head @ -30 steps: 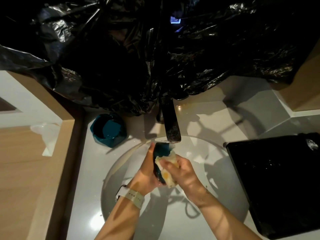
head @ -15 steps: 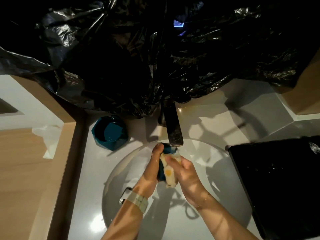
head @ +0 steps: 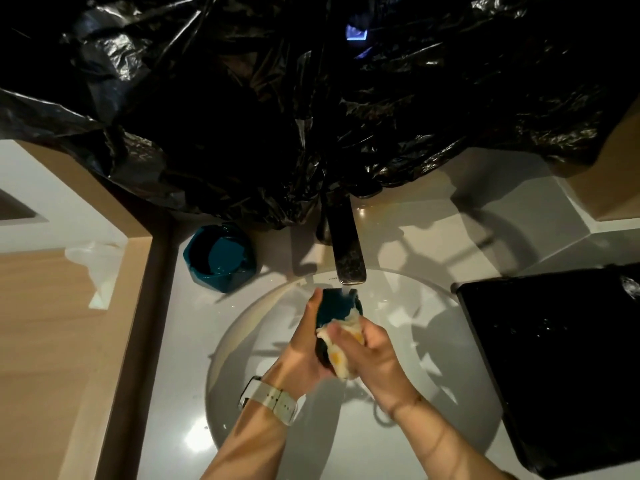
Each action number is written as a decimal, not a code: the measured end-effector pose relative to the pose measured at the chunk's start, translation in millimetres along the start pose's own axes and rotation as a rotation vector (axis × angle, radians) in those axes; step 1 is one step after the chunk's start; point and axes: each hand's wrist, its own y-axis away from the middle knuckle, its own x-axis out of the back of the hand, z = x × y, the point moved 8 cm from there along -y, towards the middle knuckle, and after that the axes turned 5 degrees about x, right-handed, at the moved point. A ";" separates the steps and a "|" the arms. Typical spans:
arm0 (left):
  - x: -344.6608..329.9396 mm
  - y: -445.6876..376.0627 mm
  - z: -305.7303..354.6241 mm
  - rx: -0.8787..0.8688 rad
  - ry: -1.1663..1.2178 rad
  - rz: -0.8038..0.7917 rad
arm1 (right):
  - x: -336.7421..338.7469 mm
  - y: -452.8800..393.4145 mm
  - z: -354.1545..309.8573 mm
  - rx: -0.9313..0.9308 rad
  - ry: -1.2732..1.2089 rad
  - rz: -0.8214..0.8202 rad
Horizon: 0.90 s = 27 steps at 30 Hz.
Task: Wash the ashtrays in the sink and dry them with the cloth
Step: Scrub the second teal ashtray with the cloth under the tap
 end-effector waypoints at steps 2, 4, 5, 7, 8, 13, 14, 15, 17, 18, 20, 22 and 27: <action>-8.3 5.4 7.9 -0.085 0.005 0.029 | 5.5 -1.9 2.5 -0.054 -0.051 0.031; -4.8 -0.9 20.4 -0.283 -0.095 0.074 | 11.2 -9.9 7.9 -0.154 -0.171 0.086; -5.4 2.1 27.8 -0.374 -0.177 0.099 | 12.7 -13.1 8.9 -0.204 -0.234 0.106; -5.2 11.4 37.0 -0.472 -0.188 0.050 | 13.1 -19.6 1.6 -0.198 -0.271 0.097; -2.5 13.8 38.9 -0.462 -0.121 0.021 | 11.8 -21.7 -2.9 -0.162 -0.247 0.079; 4.0 8.0 22.8 -0.181 0.064 -0.063 | -0.7 -17.0 -0.4 -0.018 0.075 -0.042; 0.7 8.9 23.1 -0.194 0.069 -0.036 | -1.8 -16.4 2.3 -0.001 0.145 -0.051; -2.2 9.0 24.3 -0.231 0.036 0.009 | -1.8 -15.4 1.8 0.006 0.168 -0.047; -6.2 8.4 23.9 -0.322 -0.065 0.042 | 2.2 -14.7 -2.4 -0.009 0.098 -0.008; -9.5 11.7 25.6 -0.386 -0.131 0.047 | 4.5 -15.4 -2.3 -0.039 0.027 0.022; -13.2 20.1 27.3 -0.519 -0.259 0.063 | 8.3 -16.5 -2.3 -0.096 -0.079 0.073; -13.5 23.1 27.1 -0.578 -0.312 0.074 | 9.5 -16.4 -3.4 -0.103 -0.101 0.092; -11.8 14.0 21.6 -0.322 -0.111 -0.018 | 4.2 -11.0 -7.4 -0.021 -0.098 0.116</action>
